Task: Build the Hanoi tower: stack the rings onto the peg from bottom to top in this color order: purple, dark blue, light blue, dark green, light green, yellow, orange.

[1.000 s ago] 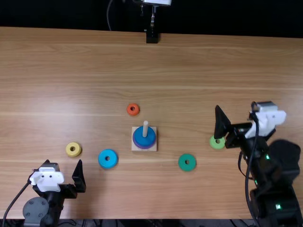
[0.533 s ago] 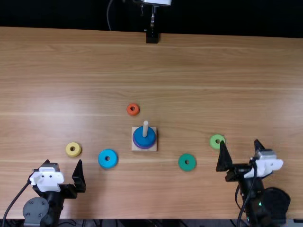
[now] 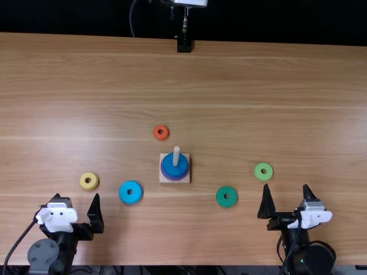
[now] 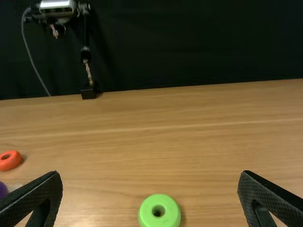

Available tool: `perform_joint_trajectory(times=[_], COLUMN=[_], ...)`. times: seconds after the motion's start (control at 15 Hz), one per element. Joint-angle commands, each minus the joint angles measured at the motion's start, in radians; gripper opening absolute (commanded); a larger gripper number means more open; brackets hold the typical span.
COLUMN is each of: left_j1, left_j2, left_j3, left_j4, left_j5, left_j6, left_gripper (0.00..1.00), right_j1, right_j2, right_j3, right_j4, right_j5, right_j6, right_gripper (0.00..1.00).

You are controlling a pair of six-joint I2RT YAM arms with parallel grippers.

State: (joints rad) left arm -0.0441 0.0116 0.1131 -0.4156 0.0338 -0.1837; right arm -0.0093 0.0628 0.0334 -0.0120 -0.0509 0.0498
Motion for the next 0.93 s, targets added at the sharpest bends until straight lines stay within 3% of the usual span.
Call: perform_joint_trajectory(times=[0.0,0.33,0.87], left_j1=[0.007,0.007,0.007], left_j2=[-0.012,-0.012,-0.012], left_j3=[-0.113,-0.113,-0.113], left_j4=[-0.083,-0.083,-0.083], left_j5=[0.01,0.01,0.01], left_j6=[0.011,0.011,0.011], left_gripper=[1.0,1.0,1.0], right_j1=[-0.006,-0.011,-0.011], right_j2=[-0.027,-0.063,-0.063], right_j3=[-0.017,-0.017,-0.017], right_j4=[-0.009,-0.219,-0.285], right_j5=[0.025,0.027,0.027], right_j6=[-0.004,0.0,-0.007], right_gripper=[1.0,1.0,1.0])
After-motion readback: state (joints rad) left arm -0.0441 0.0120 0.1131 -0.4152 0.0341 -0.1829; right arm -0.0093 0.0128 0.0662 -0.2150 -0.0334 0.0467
